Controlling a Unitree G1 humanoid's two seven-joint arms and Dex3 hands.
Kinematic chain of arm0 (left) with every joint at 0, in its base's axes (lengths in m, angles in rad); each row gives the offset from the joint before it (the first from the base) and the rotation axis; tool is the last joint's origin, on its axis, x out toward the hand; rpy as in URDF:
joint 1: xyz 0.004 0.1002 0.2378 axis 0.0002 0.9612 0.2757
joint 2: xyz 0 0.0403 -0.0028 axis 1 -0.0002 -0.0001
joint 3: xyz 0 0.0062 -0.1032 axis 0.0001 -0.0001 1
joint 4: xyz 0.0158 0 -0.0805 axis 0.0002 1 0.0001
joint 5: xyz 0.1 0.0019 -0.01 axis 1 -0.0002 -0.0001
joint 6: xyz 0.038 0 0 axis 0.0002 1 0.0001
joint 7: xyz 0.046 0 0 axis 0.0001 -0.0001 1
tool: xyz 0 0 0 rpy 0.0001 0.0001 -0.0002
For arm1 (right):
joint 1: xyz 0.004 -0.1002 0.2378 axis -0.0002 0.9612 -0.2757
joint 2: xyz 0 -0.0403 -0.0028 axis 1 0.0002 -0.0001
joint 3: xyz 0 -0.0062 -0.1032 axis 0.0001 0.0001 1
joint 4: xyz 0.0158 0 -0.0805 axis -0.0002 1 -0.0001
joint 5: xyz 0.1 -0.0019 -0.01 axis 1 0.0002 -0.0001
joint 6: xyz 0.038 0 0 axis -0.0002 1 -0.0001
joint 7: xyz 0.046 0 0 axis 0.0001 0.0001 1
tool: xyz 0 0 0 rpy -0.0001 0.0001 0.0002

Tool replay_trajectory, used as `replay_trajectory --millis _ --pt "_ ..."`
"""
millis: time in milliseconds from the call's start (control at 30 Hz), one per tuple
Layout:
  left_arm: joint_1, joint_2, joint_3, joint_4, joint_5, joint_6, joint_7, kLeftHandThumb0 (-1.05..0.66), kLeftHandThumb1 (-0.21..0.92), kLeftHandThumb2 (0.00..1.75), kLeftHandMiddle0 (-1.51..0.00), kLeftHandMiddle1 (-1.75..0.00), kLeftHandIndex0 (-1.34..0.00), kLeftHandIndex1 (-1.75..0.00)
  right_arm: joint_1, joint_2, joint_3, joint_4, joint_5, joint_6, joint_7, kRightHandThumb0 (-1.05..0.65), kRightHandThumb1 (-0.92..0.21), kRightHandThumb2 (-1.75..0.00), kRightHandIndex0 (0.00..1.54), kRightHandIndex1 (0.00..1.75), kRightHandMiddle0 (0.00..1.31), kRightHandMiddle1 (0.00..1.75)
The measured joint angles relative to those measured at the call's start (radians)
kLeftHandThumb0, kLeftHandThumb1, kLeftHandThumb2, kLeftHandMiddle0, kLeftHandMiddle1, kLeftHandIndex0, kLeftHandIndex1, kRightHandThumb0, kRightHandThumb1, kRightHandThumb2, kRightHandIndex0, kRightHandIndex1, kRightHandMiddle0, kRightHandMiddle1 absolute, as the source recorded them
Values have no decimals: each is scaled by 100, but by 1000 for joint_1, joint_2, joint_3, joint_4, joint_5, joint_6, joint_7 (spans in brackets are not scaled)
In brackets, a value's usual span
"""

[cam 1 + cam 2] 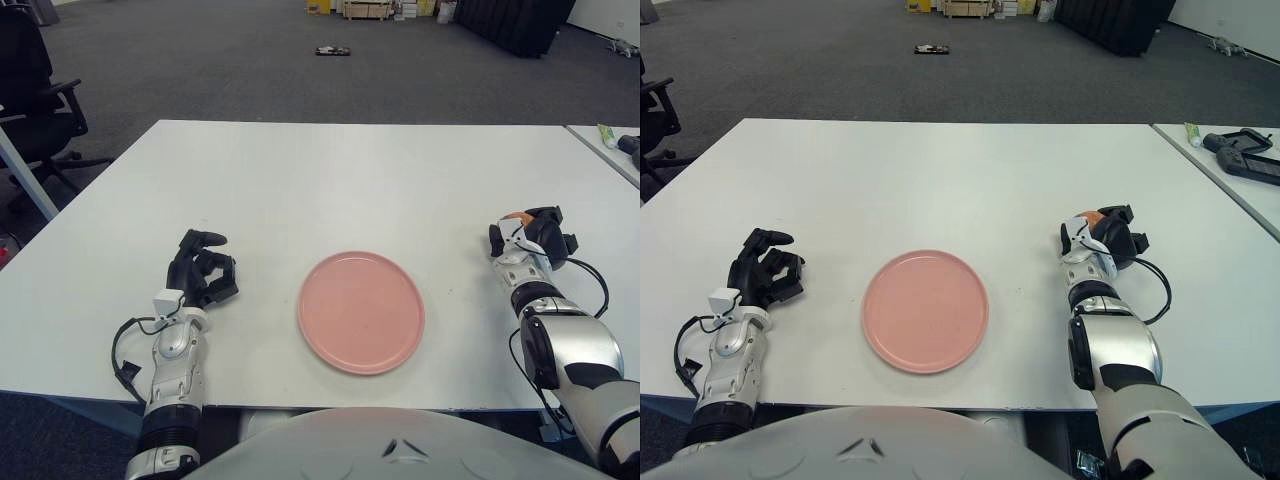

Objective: Put the apple into the plate.

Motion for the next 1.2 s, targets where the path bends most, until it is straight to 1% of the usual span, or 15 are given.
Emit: replay_trajectory --millis 200,400,600,767,833,900,1000,1100,1200 --pt "-2 0 2 5 -1 -3 -4 -1 32 132 -54 -175 -45 -172 11 6 -32 -34 41 -57 1 0 -8 -154 86 157 56 175" --pt "-3 1 3 5 -1 -1 -3 -1 33 132 -54 -175 -45 -173 33 8 -67 -104 80 -134 2 0 -8 -155 85 159 56 175" --pt "-4 1 3 5 -1 -1 -4 -1 32 132 -54 -175 -45 -173 40 11 -94 -159 112 -202 3 0 -7 -156 85 160 57 175" --pt "-6 2 4 7 0 -1 -4 -1 32 132 -55 -175 -46 -171 58 33 -137 -224 163 -261 34 0 -5 -158 86 161 58 175" --pt "-6 2 4 7 0 -2 -3 -1 32 132 -55 -175 -46 -171 71 50 -167 -260 207 -283 69 0 -5 -159 86 162 58 175" --pt "-6 2 4 8 1 -5 -3 -1 31 132 -54 -175 -47 -171 85 76 -210 -304 276 -302 119 0 -5 -159 86 162 58 175" --pt "-7 2 4 9 1 -6 -3 -1 33 131 -52 -175 -46 -173 96 111 -262 -356 365 -306 187 0 -4 -159 86 162 59 175" --pt "-7 2 4 8 1 -6 -4 -1 34 131 -52 -175 -45 -174 103 138 -303 -406 433 -306 234 0 -4 -160 86 163 59 175" --pt "-7 2 3 9 1 -7 -4 -1 34 131 -52 -175 -45 -174 106 157 -330 -450 479 -306 268 0 -4 -160 85 163 59 175"
